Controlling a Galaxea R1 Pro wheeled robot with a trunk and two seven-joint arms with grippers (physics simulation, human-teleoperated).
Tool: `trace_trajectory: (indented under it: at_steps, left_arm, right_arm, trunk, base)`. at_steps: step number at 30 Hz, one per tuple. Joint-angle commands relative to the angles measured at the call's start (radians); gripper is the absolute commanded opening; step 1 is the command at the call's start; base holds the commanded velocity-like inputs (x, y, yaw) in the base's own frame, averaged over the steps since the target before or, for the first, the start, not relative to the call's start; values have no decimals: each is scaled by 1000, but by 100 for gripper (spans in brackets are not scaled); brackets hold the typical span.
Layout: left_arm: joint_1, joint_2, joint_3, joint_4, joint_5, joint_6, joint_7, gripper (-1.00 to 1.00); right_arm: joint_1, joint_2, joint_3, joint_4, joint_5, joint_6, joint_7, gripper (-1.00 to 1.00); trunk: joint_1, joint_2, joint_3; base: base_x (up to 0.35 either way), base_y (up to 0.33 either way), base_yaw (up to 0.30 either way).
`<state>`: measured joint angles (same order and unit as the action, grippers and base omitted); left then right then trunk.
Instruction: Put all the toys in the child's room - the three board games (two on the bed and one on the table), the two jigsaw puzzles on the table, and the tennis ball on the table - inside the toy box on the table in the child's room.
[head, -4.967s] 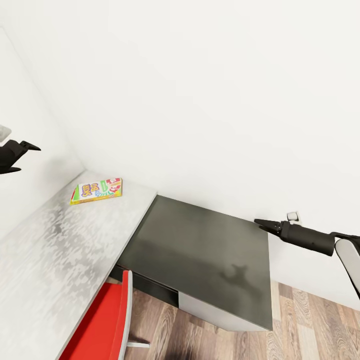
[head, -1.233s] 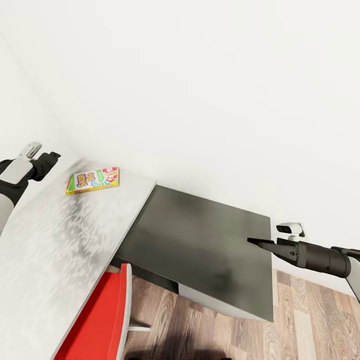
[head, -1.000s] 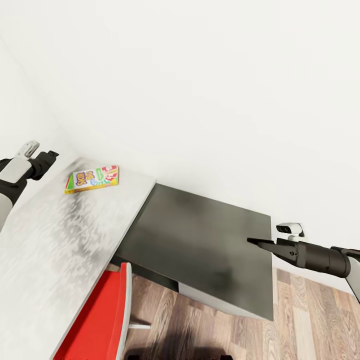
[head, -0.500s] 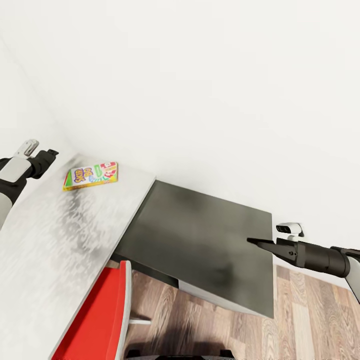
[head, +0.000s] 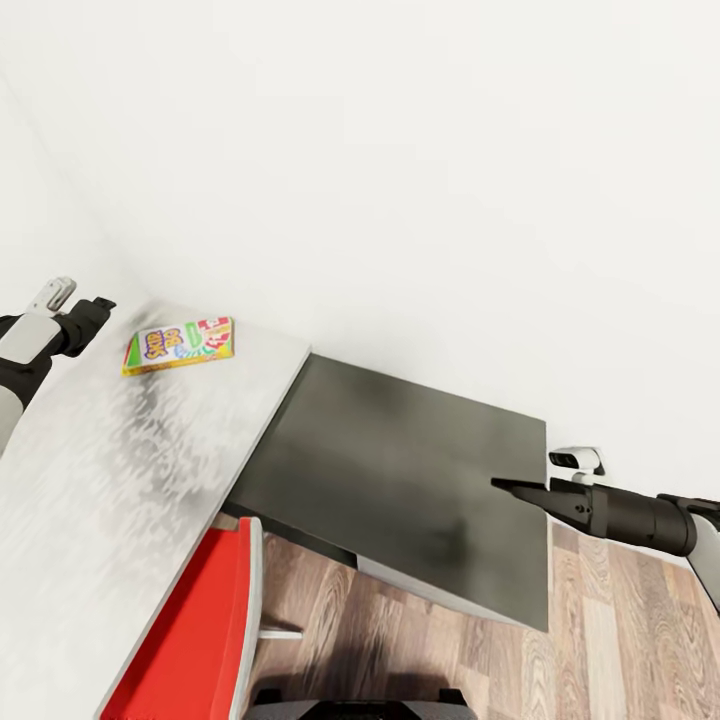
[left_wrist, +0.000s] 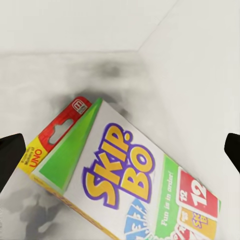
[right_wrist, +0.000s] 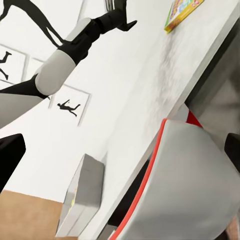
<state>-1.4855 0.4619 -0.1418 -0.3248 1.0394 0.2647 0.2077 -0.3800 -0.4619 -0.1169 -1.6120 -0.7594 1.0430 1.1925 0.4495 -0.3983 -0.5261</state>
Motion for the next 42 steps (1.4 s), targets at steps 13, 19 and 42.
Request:
trace_trajectory:
  at_steps: [13,19,42]
  left_arm:
    - [-2,0,-7,-3,11,-9,7,100]
    - [-4,0,-8,-3,10,-26,6,100]
    - [-6,1,-10,4,10,-47,6,100]
  right_arm:
    - [0,-1,6,0,0,4,4,100]
    - [0,-1,7,0,0,4,4,100]
    - [0,-4,8,0,0,4,5,100]
  trunk:
    - [0,-2,-23]
    - [0,-2,-33]
    - [0,-2,-70]
  base:
    - [0,0,0]
    - [0,0,0]
    - [0,0,0]
